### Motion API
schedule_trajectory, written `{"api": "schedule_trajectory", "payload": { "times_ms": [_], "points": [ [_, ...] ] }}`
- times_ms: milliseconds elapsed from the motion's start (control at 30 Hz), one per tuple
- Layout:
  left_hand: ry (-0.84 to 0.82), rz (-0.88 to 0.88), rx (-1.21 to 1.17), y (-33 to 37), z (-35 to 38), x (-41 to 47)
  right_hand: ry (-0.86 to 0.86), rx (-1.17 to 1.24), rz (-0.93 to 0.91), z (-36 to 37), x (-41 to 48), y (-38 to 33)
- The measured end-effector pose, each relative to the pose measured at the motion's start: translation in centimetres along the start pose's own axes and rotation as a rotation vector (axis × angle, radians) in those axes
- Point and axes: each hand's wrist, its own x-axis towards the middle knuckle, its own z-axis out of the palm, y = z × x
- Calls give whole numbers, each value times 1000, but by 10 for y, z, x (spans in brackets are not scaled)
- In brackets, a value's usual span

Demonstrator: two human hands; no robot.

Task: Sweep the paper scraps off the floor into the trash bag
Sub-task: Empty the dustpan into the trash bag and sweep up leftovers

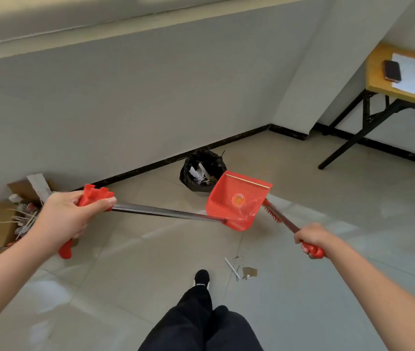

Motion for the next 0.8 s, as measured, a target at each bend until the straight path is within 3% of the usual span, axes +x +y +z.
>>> {"api": "schedule_trajectory", "payload": {
  "times_ms": [100, 433, 800],
  "points": [
    [10, 49, 257, -8, 13, -2, -11, -1, -23, 12, 16, 3],
    [23, 121, 587, -41, 15, 22, -17, -19, -121, 28, 32, -25],
    [166, 109, 751, -55, 13, 120, 27, -291, -261, -31, 66, -141]
  ]
}}
